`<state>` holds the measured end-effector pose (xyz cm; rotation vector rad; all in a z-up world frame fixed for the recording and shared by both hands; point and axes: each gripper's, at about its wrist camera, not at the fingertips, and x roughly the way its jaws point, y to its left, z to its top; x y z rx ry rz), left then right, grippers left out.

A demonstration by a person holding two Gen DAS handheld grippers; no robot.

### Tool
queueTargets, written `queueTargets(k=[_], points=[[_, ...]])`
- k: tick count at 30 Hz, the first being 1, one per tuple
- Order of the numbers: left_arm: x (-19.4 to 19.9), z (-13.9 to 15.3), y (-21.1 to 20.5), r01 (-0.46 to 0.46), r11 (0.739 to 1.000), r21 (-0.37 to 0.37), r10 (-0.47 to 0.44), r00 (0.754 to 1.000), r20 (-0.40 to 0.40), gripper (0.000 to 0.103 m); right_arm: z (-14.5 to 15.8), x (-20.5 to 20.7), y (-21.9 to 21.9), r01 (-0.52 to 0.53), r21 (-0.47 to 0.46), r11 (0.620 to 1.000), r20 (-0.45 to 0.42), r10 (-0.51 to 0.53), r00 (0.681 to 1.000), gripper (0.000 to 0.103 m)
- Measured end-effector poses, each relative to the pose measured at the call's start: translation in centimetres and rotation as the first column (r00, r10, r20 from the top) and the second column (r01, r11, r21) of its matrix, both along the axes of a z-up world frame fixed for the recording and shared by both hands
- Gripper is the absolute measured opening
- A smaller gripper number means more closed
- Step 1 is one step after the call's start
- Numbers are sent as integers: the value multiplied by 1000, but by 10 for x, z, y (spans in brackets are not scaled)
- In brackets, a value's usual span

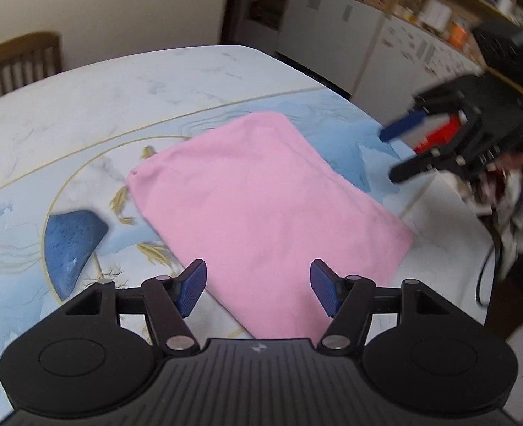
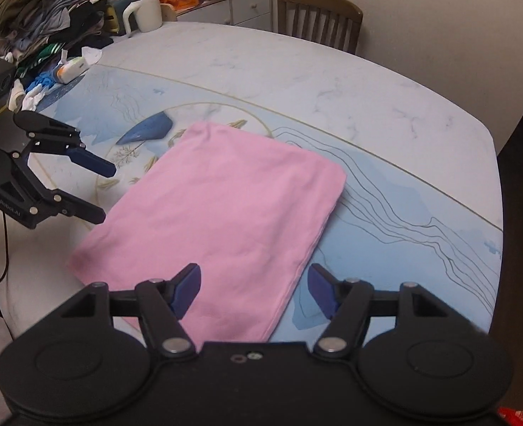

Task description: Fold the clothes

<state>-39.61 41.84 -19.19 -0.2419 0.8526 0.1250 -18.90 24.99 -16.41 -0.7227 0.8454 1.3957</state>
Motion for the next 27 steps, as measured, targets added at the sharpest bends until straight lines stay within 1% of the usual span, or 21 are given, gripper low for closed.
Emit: queueTargets(k=[3,5,6,7,8,10,11,12,14,17,19,20,23,27], points=[[-1,-1,-12,82,996,23,-82,996,-24,64,-4,1,4,-16,-15,1000,2,16,1000,103],[1,-3,-17,107,994,34,-106,994,-35,64,-7,2,6,-26,-25,999,3,26,1000,103],[2,-3,-15,93,995,29,-92,995,-36,64,-9,2,8,-31,-30,999,3,32,999,103],[3,-4,-13,73,997,23,-73,997,-36,64,-10,2,9,-37,-36,999,4,37,999,103],[3,-5,-7,34,999,8,-33,999,-36,64,-11,3,10,-42,-41,998,4,42,999,103],[6,-9,7,-65,997,-29,63,997,-53,64,-14,3,13,-52,-51,997,5,53,999,103],[10,-12,14,-116,992,-48,112,991,-75,64,-16,4,14,-58,-56,997,5,58,998,103],[14,-16,21,-168,984,-66,160,981,-107,64,-19,5,19,-40,-61,997,-6,40,999,103],[23,-22,29,-248,965,-91,234,961,-145,64,-27,8,32,7,-71,997,-35,-10,999,103],[36,-31,40,-363,924,-119,335,920,-202,64,-39,13,51,77,-90,993,-77,-84,993,103],[41,-32,39,-403,908,-111,375,903,-208,64,-49,15,58,122,-121,985,-60,-130,990,103],[45,-32,37,-417,903,-106,389,897,-211,64,-52,17,59,142,-129,981,-65,-151,986,103],[54,-33,34,-451,884,-121,422,883,-206,64,-57,20,60,197,-143,970,-97,-212,973,103],[54,-31,32,-497,861,-108,471,859,-201,63,-60,17,64,254,-156,955,-152,-277,949,103]])
